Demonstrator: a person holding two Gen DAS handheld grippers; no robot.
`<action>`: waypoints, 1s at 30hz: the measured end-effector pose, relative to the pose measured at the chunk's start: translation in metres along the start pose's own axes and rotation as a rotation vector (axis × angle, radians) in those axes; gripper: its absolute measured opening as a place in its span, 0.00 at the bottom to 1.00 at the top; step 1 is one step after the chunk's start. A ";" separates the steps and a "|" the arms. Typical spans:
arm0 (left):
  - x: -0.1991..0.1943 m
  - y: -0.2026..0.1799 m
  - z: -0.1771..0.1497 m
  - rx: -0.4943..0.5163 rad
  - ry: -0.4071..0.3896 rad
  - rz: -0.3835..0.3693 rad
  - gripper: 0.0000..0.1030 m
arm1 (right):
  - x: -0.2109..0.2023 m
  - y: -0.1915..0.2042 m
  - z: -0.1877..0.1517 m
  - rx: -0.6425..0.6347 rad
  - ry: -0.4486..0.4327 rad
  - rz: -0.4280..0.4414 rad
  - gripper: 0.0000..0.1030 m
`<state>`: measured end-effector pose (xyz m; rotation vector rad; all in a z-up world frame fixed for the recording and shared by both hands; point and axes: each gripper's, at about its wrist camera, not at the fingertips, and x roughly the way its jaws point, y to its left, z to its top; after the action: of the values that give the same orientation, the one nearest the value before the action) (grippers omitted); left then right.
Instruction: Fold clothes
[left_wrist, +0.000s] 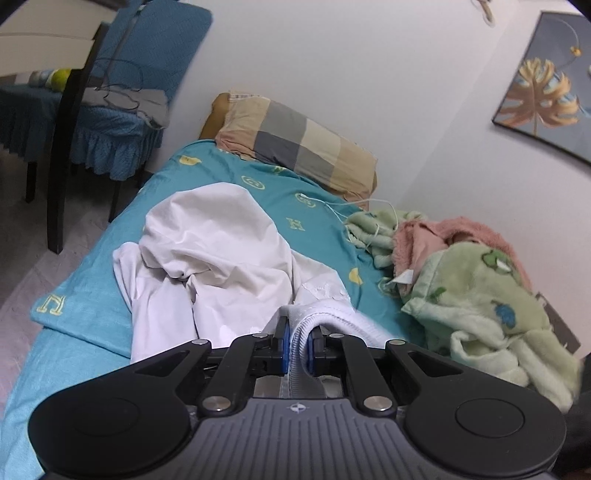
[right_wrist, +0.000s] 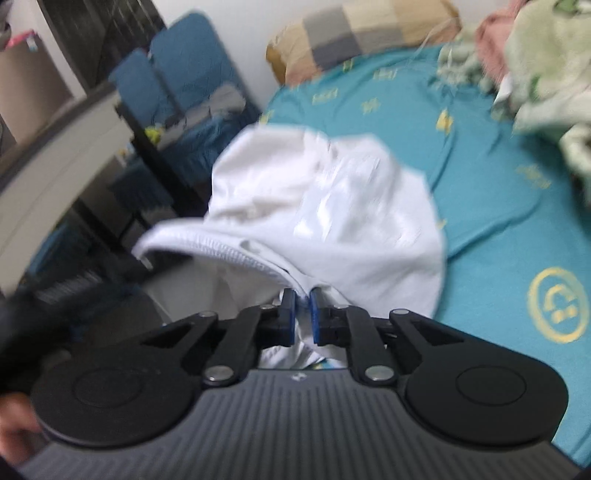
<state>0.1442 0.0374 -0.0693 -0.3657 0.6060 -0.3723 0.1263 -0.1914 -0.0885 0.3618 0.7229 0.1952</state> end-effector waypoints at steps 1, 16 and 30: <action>0.000 -0.003 -0.001 0.011 0.006 -0.008 0.13 | -0.012 -0.002 0.003 -0.010 -0.027 -0.008 0.10; 0.016 -0.041 -0.069 0.183 0.196 0.321 0.19 | -0.038 -0.052 0.024 0.095 -0.153 -0.122 0.10; -0.050 -0.024 0.012 -0.023 -0.131 -0.016 0.05 | -0.057 -0.005 0.011 -0.036 -0.110 0.218 0.19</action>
<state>0.1080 0.0406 -0.0262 -0.4143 0.4802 -0.3544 0.0923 -0.2162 -0.0482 0.4138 0.5705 0.3913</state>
